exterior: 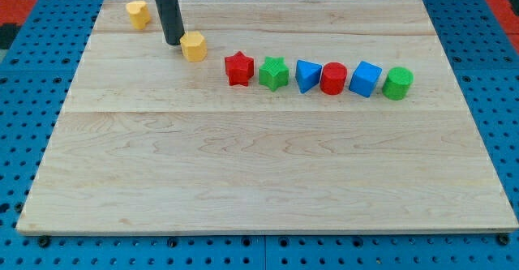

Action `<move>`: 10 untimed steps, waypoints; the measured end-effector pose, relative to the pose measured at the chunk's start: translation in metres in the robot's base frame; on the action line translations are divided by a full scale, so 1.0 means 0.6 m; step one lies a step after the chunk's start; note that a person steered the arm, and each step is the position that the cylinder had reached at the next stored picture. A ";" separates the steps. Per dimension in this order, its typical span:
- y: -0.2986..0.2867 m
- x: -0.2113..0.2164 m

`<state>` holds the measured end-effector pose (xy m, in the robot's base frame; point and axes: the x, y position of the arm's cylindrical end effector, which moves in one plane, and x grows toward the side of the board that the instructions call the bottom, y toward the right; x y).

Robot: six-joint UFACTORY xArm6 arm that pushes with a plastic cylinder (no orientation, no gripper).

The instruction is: Place the yellow hexagon left to the red star

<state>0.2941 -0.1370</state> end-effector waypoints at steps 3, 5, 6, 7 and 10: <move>0.059 0.020; 0.047 0.069; 0.046 0.073; 0.059 -0.039; -0.143 -0.121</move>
